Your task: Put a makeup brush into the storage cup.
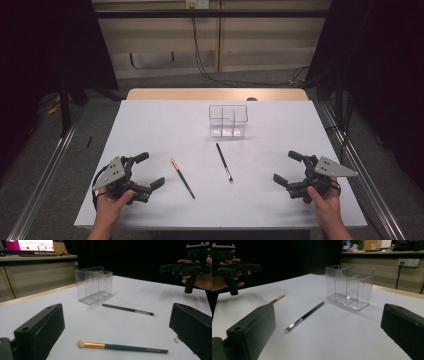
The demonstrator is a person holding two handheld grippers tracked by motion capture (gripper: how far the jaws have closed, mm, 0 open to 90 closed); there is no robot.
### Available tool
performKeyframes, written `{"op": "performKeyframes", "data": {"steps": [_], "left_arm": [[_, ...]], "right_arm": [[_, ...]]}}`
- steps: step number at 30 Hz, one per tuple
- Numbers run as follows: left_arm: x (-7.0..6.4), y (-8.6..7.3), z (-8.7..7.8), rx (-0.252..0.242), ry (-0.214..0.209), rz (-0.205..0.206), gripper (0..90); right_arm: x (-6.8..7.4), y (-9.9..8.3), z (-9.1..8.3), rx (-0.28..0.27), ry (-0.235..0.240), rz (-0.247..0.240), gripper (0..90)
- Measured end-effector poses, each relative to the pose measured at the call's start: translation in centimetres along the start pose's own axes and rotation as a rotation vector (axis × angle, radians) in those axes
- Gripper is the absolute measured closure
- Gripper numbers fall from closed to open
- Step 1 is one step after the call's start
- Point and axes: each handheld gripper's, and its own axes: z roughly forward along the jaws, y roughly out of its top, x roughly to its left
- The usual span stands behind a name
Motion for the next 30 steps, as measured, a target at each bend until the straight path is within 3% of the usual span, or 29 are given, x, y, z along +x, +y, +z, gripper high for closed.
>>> {"op": "performKeyframes", "data": {"steps": [17, 30], "left_arm": [[0.1, 0.1, 0.9, 0.023, 0.004, 0.002, 0.0], [0.4, 0.2, 2.3, 0.065, 0.039, 0.003, 0.0]], "right_arm": [[0.0, 0.1, -0.4, -0.006, -0.012, -0.006, 0.0], [0.2, 0.2, -0.8, -0.007, -0.015, -0.012, 0.0]]}}
